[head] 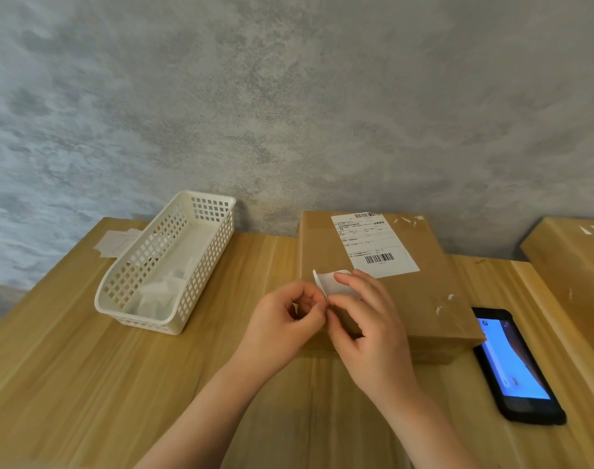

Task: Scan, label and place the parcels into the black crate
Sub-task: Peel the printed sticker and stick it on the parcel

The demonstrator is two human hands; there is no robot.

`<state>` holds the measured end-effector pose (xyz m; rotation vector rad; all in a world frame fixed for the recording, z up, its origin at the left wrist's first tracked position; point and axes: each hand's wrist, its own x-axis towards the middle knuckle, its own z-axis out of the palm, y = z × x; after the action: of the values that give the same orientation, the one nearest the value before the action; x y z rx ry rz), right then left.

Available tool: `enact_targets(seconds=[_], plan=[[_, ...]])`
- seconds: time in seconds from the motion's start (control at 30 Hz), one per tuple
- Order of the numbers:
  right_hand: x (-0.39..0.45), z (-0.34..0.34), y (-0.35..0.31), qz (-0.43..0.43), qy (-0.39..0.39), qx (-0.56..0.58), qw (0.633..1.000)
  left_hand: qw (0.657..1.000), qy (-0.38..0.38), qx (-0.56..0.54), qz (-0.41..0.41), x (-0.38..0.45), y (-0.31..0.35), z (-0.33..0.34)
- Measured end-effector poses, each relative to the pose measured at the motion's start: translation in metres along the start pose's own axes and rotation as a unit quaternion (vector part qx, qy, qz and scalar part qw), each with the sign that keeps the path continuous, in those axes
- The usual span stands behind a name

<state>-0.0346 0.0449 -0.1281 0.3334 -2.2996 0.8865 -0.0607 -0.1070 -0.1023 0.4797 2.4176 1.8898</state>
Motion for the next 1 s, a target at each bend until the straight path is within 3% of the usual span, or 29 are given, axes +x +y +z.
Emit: enact_targets(seconds=[1.0], plan=[[-0.0013,0.0005,0.0020,-0.005,-0.002,0.001,1.000,1.000,0.002,0.010,-0.006,0.0015,-0.0007,0.0020]])
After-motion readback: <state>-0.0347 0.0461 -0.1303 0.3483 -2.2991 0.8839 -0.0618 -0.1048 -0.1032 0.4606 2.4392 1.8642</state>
